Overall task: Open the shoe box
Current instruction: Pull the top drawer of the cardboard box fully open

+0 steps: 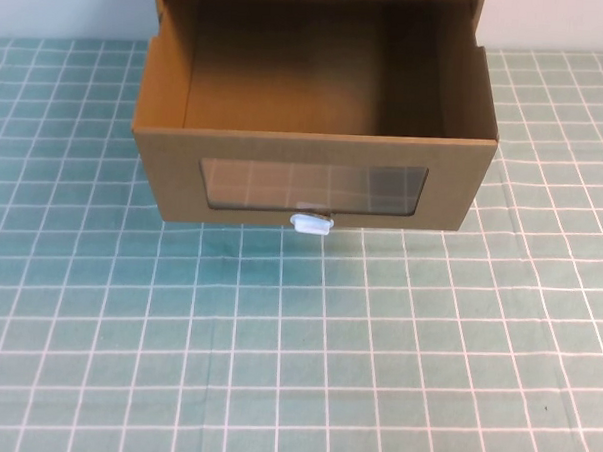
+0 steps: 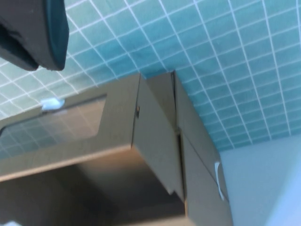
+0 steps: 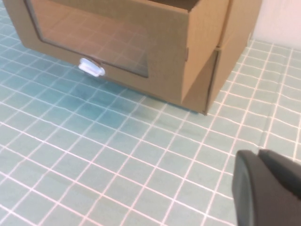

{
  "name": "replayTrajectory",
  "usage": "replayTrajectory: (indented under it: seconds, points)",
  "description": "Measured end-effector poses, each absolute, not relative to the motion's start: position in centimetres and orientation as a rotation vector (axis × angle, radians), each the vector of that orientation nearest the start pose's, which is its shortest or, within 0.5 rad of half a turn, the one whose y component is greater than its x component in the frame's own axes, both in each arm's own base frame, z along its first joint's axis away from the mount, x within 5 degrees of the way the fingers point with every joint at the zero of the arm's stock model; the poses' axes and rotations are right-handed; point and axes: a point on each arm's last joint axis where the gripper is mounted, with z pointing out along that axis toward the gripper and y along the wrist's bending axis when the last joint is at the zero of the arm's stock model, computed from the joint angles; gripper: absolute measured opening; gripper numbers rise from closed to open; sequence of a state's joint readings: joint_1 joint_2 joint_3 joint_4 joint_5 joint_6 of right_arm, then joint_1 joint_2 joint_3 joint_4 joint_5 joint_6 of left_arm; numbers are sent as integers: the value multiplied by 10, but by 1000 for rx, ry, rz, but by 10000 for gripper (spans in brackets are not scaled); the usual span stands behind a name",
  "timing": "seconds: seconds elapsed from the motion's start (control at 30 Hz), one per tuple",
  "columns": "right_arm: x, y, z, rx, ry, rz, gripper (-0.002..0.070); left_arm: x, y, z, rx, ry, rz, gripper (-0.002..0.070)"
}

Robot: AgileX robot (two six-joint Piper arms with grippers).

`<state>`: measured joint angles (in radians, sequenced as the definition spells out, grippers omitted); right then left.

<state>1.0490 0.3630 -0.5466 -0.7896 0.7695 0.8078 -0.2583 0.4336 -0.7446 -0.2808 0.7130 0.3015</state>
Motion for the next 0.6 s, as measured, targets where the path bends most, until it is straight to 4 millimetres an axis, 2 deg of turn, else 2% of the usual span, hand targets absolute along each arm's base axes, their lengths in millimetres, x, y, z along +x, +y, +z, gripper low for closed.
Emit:
replayTrajectory:
  seconds: [0.13,0.6]
  points:
    - [69,29,322,-452,1821,354,-13,52,-31,354,443,1805,-285,-5]
    - [70,29,319,-454,1828,347,-13,49,-30,349,453,1828,-287,-5]
